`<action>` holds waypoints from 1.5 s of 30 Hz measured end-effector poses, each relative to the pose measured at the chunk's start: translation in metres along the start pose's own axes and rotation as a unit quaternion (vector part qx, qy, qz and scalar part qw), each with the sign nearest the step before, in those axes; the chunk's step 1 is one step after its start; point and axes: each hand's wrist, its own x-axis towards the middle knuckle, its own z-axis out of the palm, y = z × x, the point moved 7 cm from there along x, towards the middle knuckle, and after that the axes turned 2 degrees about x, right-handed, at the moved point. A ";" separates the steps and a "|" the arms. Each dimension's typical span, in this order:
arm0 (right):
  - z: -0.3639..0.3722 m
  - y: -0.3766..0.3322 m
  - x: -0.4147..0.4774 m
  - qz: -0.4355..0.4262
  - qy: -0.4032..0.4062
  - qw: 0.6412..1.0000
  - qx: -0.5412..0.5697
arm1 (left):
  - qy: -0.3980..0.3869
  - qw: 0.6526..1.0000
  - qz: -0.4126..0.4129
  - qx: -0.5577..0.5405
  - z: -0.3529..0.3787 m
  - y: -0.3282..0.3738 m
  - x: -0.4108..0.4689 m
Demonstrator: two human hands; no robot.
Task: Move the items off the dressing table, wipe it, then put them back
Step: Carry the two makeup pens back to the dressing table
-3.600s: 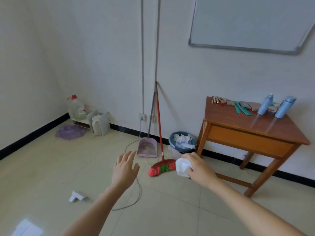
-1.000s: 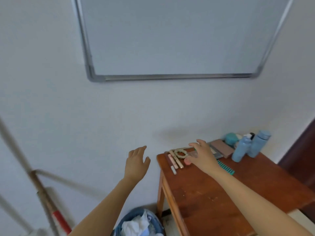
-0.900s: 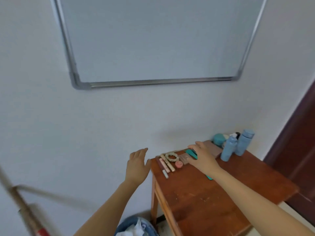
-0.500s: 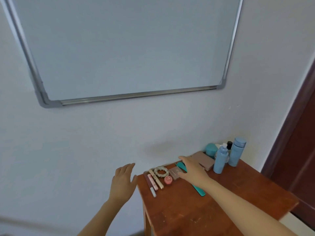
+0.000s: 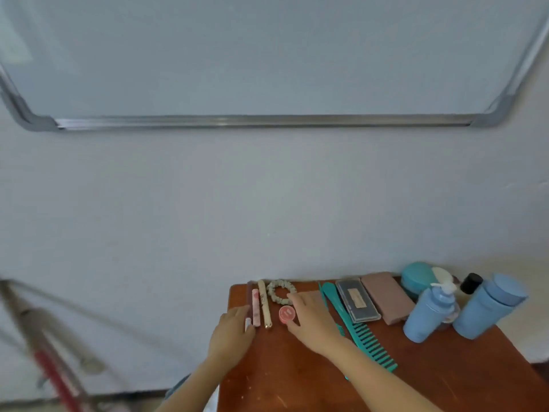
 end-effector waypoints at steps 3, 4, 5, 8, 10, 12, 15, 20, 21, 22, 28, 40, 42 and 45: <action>0.014 0.003 0.012 -0.022 -0.018 1.000 0.001 | -0.009 0.999 -0.045 0.014 0.014 -0.007 -0.009; 0.018 0.003 0.016 -0.029 -0.026 0.999 0.000 | -0.008 0.998 -0.054 0.010 0.017 -0.008 -0.011; 0.021 0.004 0.020 -0.033 -0.032 0.999 0.003 | -0.003 0.998 -0.064 0.005 0.018 -0.009 -0.012; 0.028 0.006 0.027 -0.034 -0.035 0.999 0.012 | 0.009 0.995 -0.094 0.006 0.021 -0.013 -0.012; 0.030 0.006 0.030 -0.038 -0.037 0.999 0.012 | 0.010 0.994 -0.105 0.016 0.023 -0.013 -0.010; 0.033 0.004 0.032 -0.039 -0.044 0.998 0.007 | 0.014 0.993 -0.115 0.011 0.024 -0.012 -0.009; 0.034 -0.004 0.042 -0.046 -0.020 0.998 -0.029 | 0.038 0.989 -0.143 -0.025 0.021 -0.011 -0.008; 0.038 -0.024 0.068 -0.041 -0.032 0.997 -0.050 | 0.031 0.986 -0.158 -0.029 0.018 -0.012 -0.007; 0.039 -0.025 0.074 -0.035 -0.034 0.998 -0.049 | 0.028 0.988 -0.152 -0.018 0.018 -0.011 -0.007; 0.038 -0.026 0.078 -0.032 -0.034 0.998 -0.042 | 0.027 0.989 -0.146 -0.009 0.019 -0.010 -0.007; 0.036 -0.024 0.090 -0.035 -0.050 0.996 0.058 | 0.040 0.986 -0.161 0.030 0.018 -0.002 0.003; -0.004 0.022 0.061 -0.069 0.022 0.992 0.102 | 0.088 0.968 -0.188 0.141 0.031 0.014 0.034; -0.006 0.031 0.054 -0.062 0.029 0.990 0.124 | 0.101 0.971 -0.180 0.117 0.029 0.011 0.035; -0.010 0.038 0.049 -0.062 0.053 0.987 0.139 | 0.111 0.977 -0.155 0.090 0.028 0.008 0.035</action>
